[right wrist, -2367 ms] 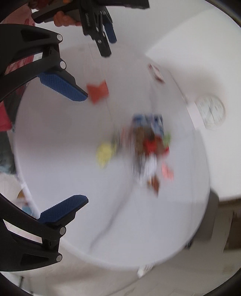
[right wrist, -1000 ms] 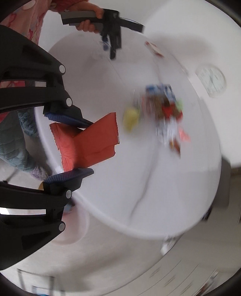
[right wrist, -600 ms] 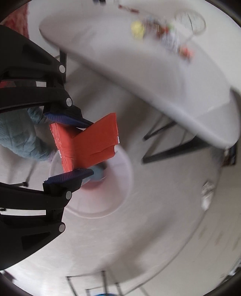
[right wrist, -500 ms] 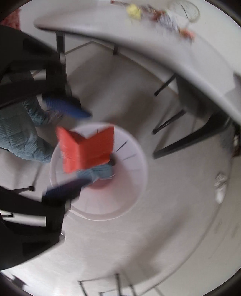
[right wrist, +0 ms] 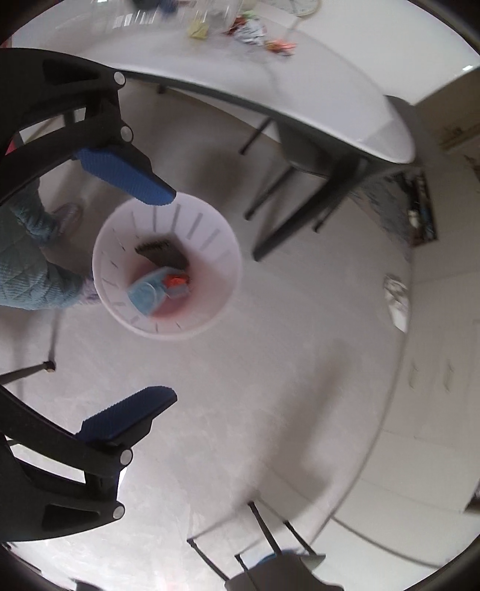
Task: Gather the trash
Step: 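Carry the clear plastic bottle over the bin and release it with the left tool, then move both tools back over the table toward the remaining trash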
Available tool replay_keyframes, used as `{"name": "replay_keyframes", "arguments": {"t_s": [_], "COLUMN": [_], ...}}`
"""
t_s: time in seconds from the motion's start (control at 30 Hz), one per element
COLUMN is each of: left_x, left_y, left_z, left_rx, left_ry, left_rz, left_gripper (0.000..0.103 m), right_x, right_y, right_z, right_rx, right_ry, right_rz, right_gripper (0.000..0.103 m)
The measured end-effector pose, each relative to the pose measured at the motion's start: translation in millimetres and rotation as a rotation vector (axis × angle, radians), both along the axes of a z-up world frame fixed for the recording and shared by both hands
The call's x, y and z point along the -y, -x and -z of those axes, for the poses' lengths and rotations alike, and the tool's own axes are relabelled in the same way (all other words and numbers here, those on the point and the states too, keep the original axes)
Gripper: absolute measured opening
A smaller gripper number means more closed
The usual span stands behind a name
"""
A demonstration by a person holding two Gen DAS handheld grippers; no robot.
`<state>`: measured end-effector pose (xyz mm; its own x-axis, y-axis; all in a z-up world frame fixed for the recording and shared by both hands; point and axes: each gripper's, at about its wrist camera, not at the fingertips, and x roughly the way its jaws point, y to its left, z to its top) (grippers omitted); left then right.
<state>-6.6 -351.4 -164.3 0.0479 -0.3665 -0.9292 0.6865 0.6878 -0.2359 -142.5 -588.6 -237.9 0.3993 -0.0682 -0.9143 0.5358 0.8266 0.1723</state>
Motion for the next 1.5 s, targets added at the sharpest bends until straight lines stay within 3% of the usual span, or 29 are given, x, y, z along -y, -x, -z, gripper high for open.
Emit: {"name": "replay_keyframes", "arguments": {"t_s": [0.1, 0.27, 0.4, 0.5, 0.63, 0.73, 0.8, 0.9, 1.0, 1.13, 1.27, 1.5], "left_x": [46, 98, 110, 104, 100, 83, 67, 29, -9, -62, -110, -174], "left_y": [11, 22, 16, 13, 6, -2, -7, -10, -12, -18, -27, -33], "left_z": [41, 113, 150, 153, 131, 92, 60, 4, -38, -78, -92, -88], "left_rx": [-0.04, -0.074, -0.094, -0.094, -0.07, -0.043, -0.024, 0.06, 0.14, 0.232, 0.257, 0.258], "left_ry": [-0.029, -0.13, -0.167, -0.174, -0.162, -0.093, -0.051, 0.002, 0.019, 0.025, 0.021, -0.025], "left_rz": [0.074, 0.129, 0.114, 0.091, 0.048, -0.013, -0.05, -0.122, -0.202, -0.373, -0.552, -0.78], "left_gripper": [0.064, 0.064, 0.071, 0.079, 0.079, 0.079, 0.088, 0.095, 0.095, 0.095, 0.095, 0.095], "right_x": [15, 30, 37, 37, 33, 25, 18, 7, -8, -32, -57, -110], "right_y": [13, 29, 37, 40, 40, 36, 32, 21, 5, -23, -54, -109], "right_z": [-13, -8, 7, 14, 11, -3, -17, -42, -65, -91, -107, -119], "right_rx": [0.028, 0.037, 0.02, 0.006, 0.002, 0.018, 0.045, 0.088, 0.144, 0.212, 0.266, 0.303], "right_ry": [0.008, 0.008, -0.003, -0.02, -0.024, -0.024, -0.017, -0.002, -0.002, 0.011, 0.017, 0.0], "right_rz": [0.031, 0.059, 0.072, 0.074, 0.052, 0.026, -0.003, -0.056, -0.121, -0.232, -0.36, -0.6], "right_gripper": [0.1, 0.1, 0.1, 0.1, 0.1, 0.1, 0.1, 0.1, 0.1, 0.1, 0.1, 0.1]}}
